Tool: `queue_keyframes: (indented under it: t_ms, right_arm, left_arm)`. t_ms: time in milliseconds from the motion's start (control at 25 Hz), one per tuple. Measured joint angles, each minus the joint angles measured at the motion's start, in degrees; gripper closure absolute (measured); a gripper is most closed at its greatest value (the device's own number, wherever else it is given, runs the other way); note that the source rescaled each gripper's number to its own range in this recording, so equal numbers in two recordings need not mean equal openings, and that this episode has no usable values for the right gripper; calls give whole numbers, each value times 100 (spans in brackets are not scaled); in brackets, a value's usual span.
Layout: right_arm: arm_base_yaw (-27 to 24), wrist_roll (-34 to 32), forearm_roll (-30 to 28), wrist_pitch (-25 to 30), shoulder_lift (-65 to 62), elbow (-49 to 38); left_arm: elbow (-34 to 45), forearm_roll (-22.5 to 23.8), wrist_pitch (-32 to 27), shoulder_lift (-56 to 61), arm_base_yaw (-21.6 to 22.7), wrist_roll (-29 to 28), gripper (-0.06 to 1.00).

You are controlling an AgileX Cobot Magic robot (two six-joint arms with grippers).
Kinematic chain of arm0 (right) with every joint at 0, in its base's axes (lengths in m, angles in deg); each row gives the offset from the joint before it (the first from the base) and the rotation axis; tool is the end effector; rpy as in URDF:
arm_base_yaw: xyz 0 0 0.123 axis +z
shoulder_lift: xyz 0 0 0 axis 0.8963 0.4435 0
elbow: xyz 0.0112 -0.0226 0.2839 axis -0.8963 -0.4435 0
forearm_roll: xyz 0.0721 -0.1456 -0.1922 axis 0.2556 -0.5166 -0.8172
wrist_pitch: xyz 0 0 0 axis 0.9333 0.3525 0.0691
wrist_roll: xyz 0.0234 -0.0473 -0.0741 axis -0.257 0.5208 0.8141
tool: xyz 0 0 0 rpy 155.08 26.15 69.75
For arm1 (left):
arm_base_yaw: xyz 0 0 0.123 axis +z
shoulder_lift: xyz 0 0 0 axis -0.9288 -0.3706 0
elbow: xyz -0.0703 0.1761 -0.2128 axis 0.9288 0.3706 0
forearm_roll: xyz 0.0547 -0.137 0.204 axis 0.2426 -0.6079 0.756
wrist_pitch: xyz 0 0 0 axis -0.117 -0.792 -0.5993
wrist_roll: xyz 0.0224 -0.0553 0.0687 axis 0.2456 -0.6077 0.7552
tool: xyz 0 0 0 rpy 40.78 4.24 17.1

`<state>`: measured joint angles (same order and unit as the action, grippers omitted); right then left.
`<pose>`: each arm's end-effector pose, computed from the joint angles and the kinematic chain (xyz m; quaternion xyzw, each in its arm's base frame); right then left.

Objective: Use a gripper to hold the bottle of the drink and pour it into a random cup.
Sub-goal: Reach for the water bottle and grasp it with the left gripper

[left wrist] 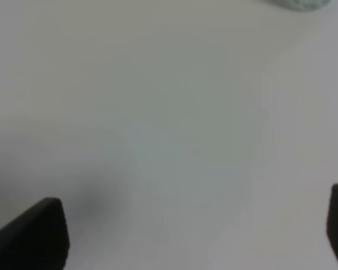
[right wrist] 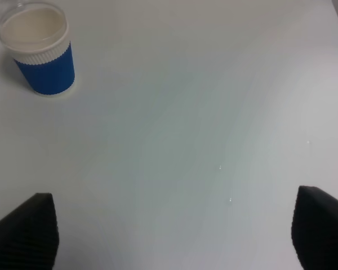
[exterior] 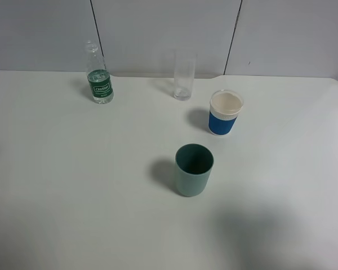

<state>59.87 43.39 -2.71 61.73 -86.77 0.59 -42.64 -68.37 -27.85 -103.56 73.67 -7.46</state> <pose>-0.0026 0.0061 0.2738 -0.0447 0.8593 -0.0231 0.5090 0.1569 0.0133 0.2692 0.0250 0.9053 0.0423 0.4220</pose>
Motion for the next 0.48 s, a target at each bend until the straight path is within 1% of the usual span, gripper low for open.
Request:
queue_keyframes:
  t_ms: [240,360,400,480]
  right_arm:
    - [0,0,0,0,0,0]
    - [0,0,0,0,0,0]
    - [0,0,0,0,0,0]
    - [0,0,0,0,0,0]
  left_arm:
    - [0,-24,364,-744,0,45,11]
    - [0,-41,611,-969,0,50,11]
    - [0,-41,611,-969,0,50,11]
    - [0,-41,893,-1159,-108,70,12]
